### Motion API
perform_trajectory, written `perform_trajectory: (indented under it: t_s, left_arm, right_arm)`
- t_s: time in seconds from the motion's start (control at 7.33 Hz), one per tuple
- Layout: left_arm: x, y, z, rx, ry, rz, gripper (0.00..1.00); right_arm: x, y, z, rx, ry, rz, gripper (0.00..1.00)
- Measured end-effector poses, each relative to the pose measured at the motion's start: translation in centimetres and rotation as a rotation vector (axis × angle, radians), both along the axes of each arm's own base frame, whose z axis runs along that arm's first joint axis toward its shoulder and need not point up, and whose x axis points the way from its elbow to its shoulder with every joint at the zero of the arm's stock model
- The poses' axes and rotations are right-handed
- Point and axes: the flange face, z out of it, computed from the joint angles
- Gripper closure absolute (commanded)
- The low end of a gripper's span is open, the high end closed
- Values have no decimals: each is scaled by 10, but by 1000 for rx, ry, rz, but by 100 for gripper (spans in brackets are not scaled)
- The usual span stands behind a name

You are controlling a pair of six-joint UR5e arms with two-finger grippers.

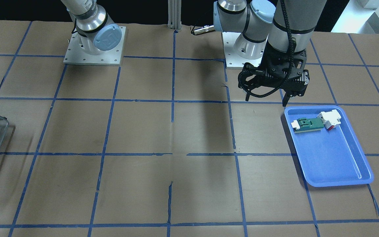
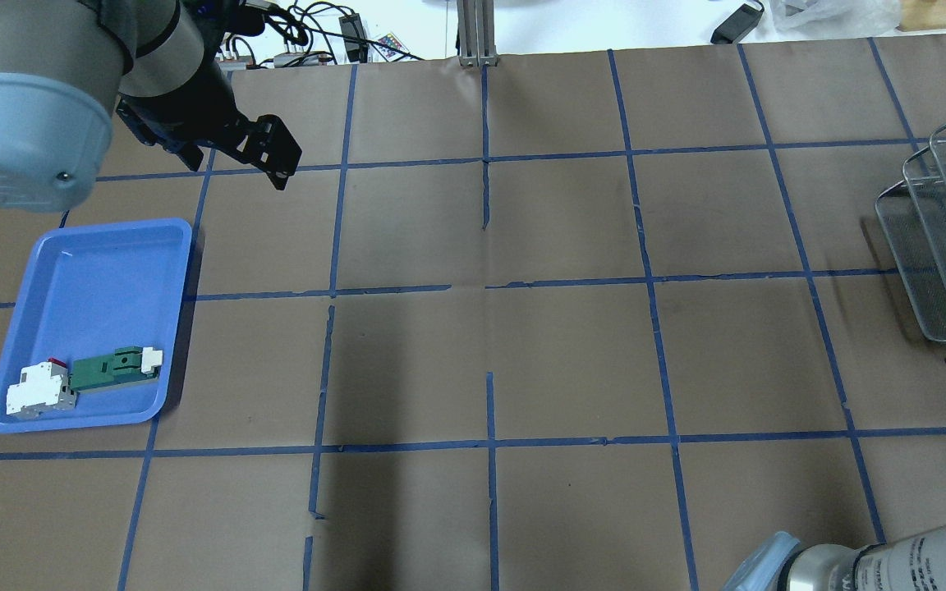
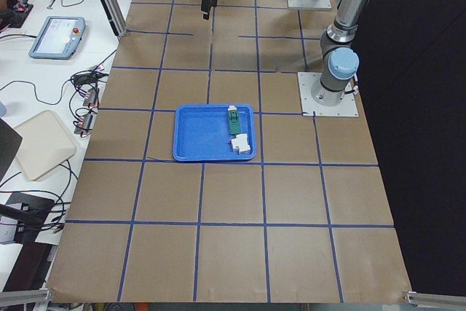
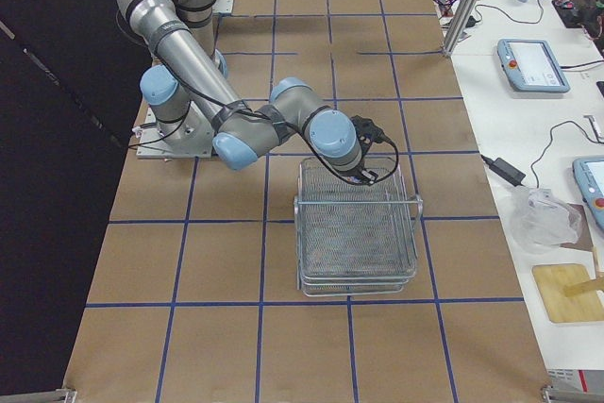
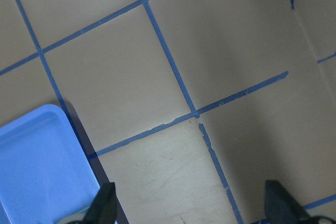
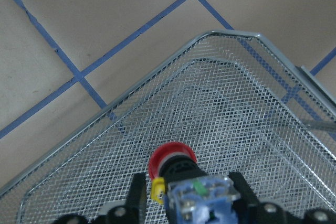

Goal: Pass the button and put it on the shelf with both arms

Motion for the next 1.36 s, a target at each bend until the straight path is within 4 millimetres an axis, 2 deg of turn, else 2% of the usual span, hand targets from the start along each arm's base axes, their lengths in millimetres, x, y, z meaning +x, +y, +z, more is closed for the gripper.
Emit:
perform_trajectory:
  t_s: [0.27, 0.41, 0.55, 0.68, 0.82, 1.09, 1.36]
  left_arm:
    - [-3, 3, 2, 39, 56, 132, 0]
    - [-4, 7, 2, 71, 67, 168, 0]
    - [-5, 11, 0, 103, 72, 183, 0]
    - [-6, 15, -2, 122, 72, 185, 0]
    - [-5, 18, -4, 125, 69, 184, 0]
    - [-2, 18, -3, 110, 70, 191, 0]
    - [0, 15, 0, 100, 77, 197, 0]
  right_arm:
    - [1, 3, 3, 38, 2, -53, 0]
    - [10, 6, 11, 77, -7, -112, 0]
    - [33, 4, 25, 121, -35, -179, 0]
    - [73, -2, 45, 163, -48, -233, 0]
    - [127, -6, 74, 203, -31, -289, 0]
    - [266, 1, 132, 253, 16, -419, 0]
    - [392, 15, 155, 276, 48, -541, 0]
